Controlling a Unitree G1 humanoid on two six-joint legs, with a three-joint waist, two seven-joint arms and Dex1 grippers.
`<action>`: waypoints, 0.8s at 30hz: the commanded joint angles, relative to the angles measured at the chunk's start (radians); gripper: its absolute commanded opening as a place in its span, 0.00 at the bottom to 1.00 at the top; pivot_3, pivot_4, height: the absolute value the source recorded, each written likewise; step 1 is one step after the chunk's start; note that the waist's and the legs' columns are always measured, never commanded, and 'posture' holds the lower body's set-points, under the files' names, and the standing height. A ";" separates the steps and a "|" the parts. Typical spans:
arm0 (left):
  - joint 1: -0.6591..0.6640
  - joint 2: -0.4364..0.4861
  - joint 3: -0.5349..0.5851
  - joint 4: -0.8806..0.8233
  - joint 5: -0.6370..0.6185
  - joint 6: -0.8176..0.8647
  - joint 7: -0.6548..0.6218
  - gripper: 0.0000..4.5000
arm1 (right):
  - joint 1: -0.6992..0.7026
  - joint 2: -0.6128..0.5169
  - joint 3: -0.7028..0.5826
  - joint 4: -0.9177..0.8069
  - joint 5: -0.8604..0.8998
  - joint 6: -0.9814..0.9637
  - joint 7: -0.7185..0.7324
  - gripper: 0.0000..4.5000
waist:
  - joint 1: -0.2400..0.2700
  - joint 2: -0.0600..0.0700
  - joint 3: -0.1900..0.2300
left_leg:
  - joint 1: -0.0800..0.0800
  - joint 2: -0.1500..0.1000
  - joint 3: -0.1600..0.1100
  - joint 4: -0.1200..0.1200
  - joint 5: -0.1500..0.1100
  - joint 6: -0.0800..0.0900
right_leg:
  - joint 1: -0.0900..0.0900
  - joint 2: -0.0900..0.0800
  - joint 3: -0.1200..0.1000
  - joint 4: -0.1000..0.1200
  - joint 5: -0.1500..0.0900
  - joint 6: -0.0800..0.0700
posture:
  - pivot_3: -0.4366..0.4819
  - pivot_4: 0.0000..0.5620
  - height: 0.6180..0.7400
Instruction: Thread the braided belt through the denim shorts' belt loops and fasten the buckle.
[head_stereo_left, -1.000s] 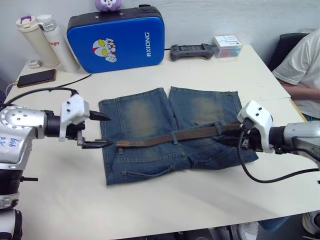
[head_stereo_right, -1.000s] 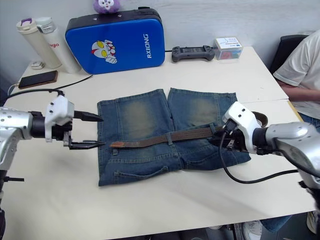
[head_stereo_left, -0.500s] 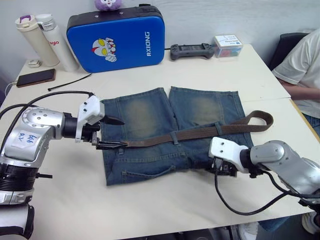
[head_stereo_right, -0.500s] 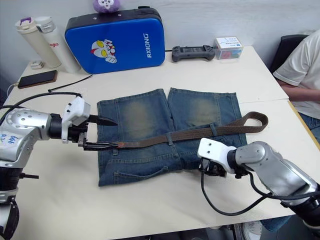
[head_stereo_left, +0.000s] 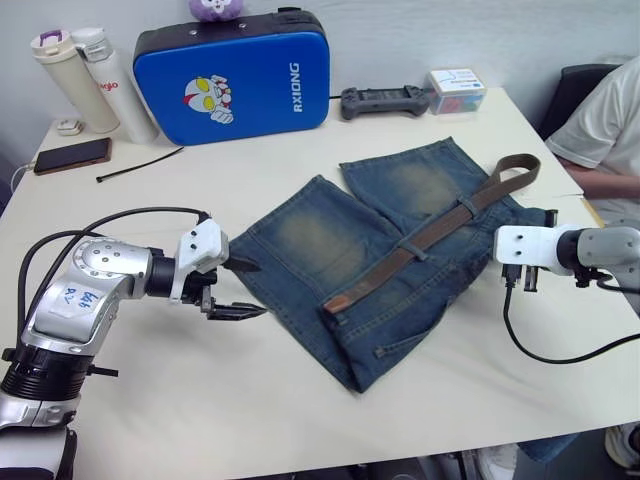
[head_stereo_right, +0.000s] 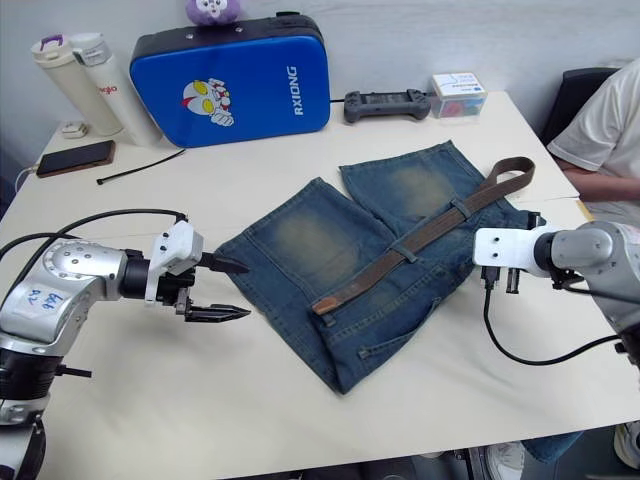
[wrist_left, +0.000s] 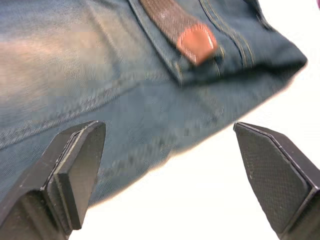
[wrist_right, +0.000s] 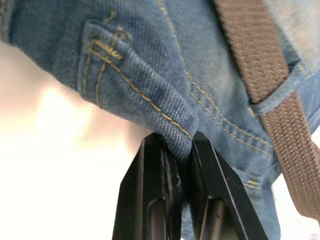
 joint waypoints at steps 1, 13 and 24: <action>-0.025 -0.028 0.013 -0.020 -0.002 -0.015 0.035 1.00 | -0.110 0.030 0.018 0.277 -0.126 -0.151 -0.087 0.02 | 0.001 0.000 0.000 | 0.000 0.000 0.000 0.000 0.000 0.000 | 0.000 0.000 0.000 0.000 0.000 0.000 | 0.48 0.27 1.00; -0.056 -0.075 -0.033 0.008 0.020 -0.050 0.020 1.00 | -0.073 -0.004 -0.198 0.204 0.036 -0.020 0.010 0.92 | -0.013 0.001 0.000 | 0.000 0.001 0.000 0.000 0.000 -0.001 | -0.001 0.001 0.000 0.002 0.000 -0.001 | 0.48 0.27 1.00; -0.158 -0.139 -0.047 0.039 -0.001 -0.001 0.026 1.00 | 0.126 0.153 -0.719 -0.835 0.874 1.510 -0.045 0.99 | -0.011 0.003 0.000 | 0.000 0.002 -0.002 0.001 0.000 -0.001 | 0.000 0.002 0.000 0.007 0.000 -0.001 | 0.48 0.27 1.00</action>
